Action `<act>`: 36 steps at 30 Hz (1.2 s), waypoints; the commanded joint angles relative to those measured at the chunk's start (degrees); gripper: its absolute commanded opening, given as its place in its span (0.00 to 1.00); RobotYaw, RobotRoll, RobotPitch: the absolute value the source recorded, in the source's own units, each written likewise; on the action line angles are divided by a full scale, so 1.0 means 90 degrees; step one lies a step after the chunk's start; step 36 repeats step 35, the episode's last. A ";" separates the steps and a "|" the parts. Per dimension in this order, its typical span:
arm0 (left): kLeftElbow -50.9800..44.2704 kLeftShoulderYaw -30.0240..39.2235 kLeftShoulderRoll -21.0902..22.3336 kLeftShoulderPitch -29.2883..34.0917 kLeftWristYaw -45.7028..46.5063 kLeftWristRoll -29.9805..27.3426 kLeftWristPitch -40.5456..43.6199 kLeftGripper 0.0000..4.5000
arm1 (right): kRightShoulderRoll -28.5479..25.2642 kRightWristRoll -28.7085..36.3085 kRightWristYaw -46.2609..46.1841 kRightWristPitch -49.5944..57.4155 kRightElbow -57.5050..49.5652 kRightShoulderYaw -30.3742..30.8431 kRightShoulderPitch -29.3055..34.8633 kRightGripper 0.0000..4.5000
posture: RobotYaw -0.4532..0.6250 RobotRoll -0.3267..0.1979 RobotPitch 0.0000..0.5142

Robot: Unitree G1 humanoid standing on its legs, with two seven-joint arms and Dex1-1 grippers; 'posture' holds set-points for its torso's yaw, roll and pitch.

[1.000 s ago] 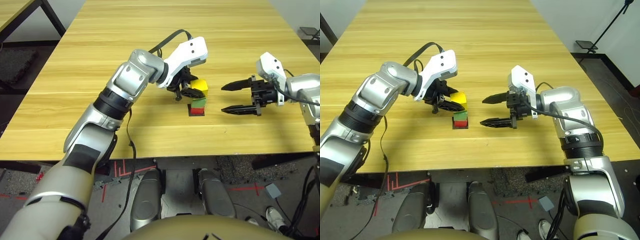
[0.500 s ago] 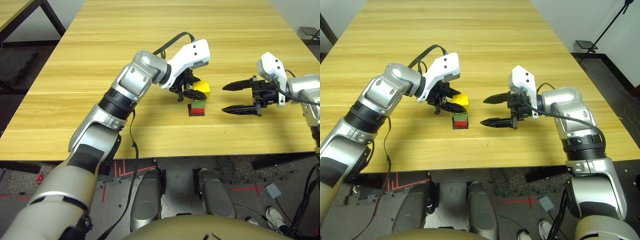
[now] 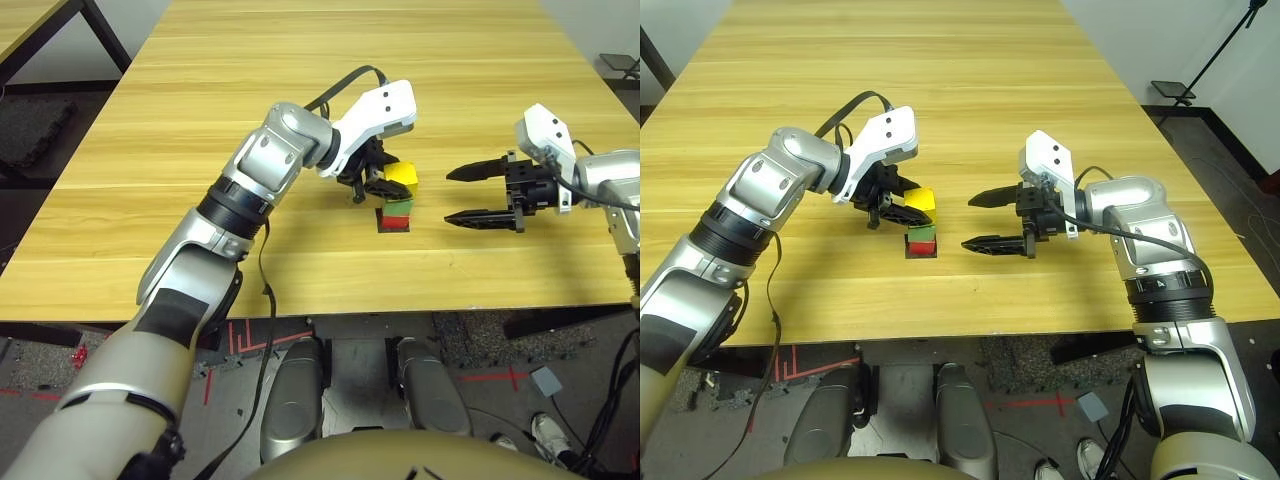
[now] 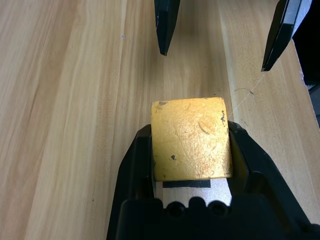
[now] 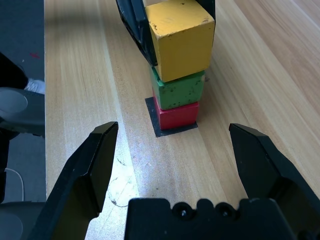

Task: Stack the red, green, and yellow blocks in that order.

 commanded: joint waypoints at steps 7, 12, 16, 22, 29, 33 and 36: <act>-0.0831 0.1058 -0.0077 -0.0135 0.0649 -0.0458 0.0728 1.00 | -0.0133 0.0112 -0.0163 0.0036 0.0319 -0.0311 -0.0053 1.00 | 0.61 0.61 0.22; -0.2118 0.3051 -0.0259 0.0405 0.2316 -0.1047 0.1595 1.00 | -0.0123 0.0262 -0.0638 0.0127 0.1081 -0.0925 -0.0487 1.00 | 0.61 0.59 0.20; -0.3167 0.4452 -0.0472 0.1642 0.3683 -0.1187 0.1763 1.00 | -0.0074 0.0128 -0.1474 -0.0311 0.2111 -0.1392 -0.0720 1.00 | 0.61 0.57 0.22; -0.3248 0.5381 -0.1118 0.4198 0.5114 -0.0611 -0.0899 1.00 | 0.0238 0.0090 -0.3353 -0.1837 0.4173 -0.2346 -0.0750 1.00 | 0.60 0.55 0.26; -0.2633 0.5156 -0.1464 0.5105 0.5739 -0.0385 -0.2403 1.00 | -0.0029 -0.0127 -0.4349 -0.3220 0.5744 -0.2707 -0.0784 1.00 | 0.59 0.53 0.25; -0.2281 0.5154 -0.1386 0.5111 0.5966 -0.0391 -0.2863 1.00 | -0.0171 -0.0192 -0.4534 -0.3539 0.6202 -0.2793 -0.0571 1.00 | 0.59 0.52 0.24; -0.2128 0.5176 -0.1317 0.5065 0.6038 -0.0425 -0.3025 1.00 | -0.0198 -0.0195 -0.4576 -0.3583 0.6302 -0.2823 -0.0519 1.00 | 0.59 0.52 0.24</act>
